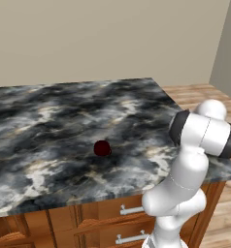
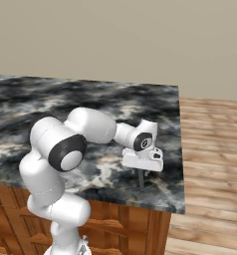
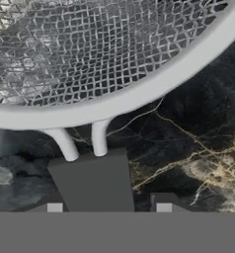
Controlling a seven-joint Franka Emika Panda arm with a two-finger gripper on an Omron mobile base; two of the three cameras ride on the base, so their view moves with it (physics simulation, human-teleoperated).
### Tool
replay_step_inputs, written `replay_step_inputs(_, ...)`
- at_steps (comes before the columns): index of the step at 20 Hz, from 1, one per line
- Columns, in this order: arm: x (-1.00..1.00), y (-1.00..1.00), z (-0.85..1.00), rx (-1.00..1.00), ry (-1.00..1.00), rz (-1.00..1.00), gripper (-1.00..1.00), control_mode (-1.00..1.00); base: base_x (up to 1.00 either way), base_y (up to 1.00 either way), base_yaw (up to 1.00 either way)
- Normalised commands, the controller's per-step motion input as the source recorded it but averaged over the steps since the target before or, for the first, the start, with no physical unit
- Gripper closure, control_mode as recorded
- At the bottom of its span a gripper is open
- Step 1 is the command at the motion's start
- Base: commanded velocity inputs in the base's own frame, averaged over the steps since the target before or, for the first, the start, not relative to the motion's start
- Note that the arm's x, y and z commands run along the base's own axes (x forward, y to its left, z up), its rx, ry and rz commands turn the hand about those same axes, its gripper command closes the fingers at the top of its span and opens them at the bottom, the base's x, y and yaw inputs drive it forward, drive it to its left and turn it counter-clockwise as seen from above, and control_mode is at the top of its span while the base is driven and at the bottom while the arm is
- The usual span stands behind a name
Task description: Pick the strainer and mug and place them in the sink. Then turn on the water.
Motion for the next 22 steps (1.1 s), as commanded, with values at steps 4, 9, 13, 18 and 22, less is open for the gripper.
replay_step_inputs(4, -0.17, 0.00, 0.58, 0.00, 0.00, -0.06, 1.00, -1.00, 0.00, 0.00, 0.00)
replay_step_inputs(9, -0.39, 0.06, 0.57, -0.04, 0.00, -0.06, 1.00, -1.00, 0.00, 0.00, 0.00)
replay_step_inputs(13, -0.50, 0.26, 0.39, -0.09, -0.02, -0.07, 1.00, -1.00, 0.00, 0.00, 0.00)
replay_step_inputs(18, -0.54, 0.55, 0.43, -0.11, -0.03, -0.05, 1.00, -1.00, 0.00, 0.00, 0.00)
replay_step_inputs(22, -0.54, 0.69, 0.59, -0.10, -0.15, -0.10, 1.00, -1.00, 0.00, 0.00, 0.00)
